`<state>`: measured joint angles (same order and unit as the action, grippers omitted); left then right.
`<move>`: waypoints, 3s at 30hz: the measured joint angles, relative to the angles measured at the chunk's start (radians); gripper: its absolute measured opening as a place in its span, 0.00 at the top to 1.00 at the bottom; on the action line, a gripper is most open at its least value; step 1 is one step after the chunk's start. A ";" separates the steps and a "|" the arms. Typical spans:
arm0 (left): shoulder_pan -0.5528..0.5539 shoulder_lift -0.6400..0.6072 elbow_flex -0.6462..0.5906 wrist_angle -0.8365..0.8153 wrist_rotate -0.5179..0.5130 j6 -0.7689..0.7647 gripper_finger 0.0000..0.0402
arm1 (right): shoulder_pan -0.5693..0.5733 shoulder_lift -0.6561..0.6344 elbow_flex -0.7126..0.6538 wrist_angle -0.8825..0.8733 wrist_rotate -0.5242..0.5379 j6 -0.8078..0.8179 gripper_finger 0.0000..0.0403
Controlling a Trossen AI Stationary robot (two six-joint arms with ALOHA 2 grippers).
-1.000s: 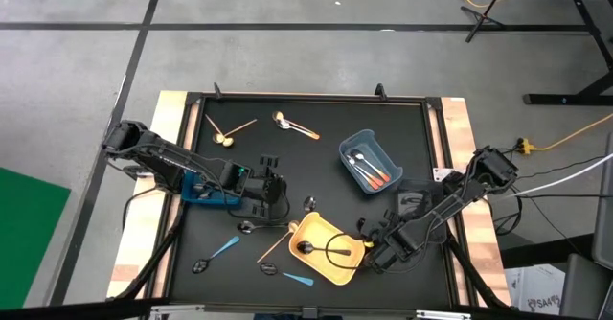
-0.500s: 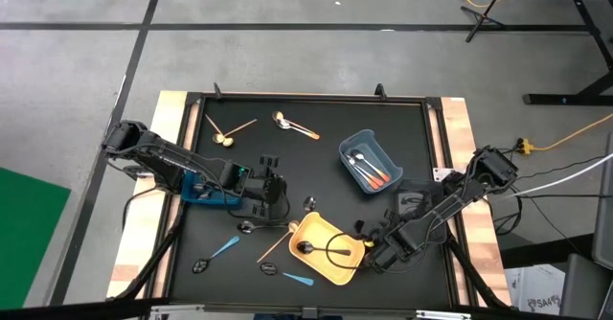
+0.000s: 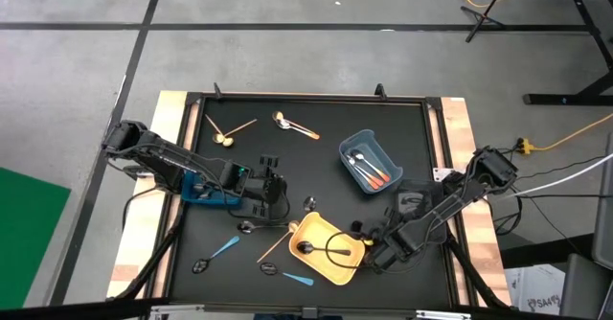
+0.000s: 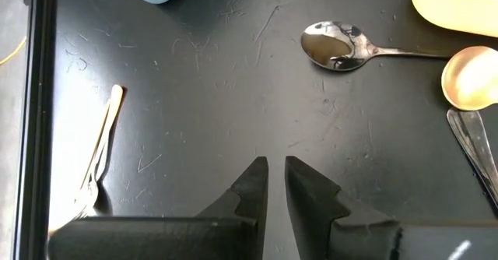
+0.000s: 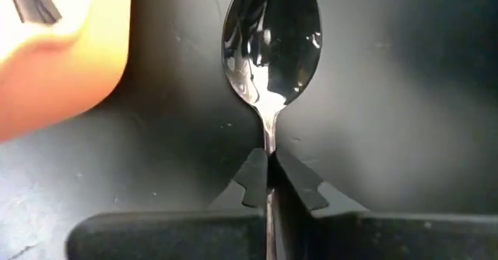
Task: Sort silverware by color (type)
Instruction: Put the black spoon into the yellow bin
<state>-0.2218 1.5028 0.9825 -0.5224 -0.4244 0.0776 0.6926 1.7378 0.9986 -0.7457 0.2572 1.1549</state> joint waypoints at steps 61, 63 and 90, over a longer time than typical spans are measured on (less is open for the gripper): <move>-0.001 0.000 0.000 0.000 0.004 -0.023 0.90 | -0.153 0.157 0.454 0.122 -0.034 -0.566 1.00; -0.001 0.000 0.000 0.000 0.004 -0.023 0.90 | -0.163 0.157 0.435 0.134 -0.045 -0.566 1.00; -0.001 0.000 0.000 0.000 0.004 -0.023 0.90 | -0.198 0.157 0.243 0.336 -0.112 -0.570 1.00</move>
<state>-0.2226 1.5028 0.9825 -0.5224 -0.4202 0.0544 0.4949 1.8946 1.2411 -0.4099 0.1449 0.5854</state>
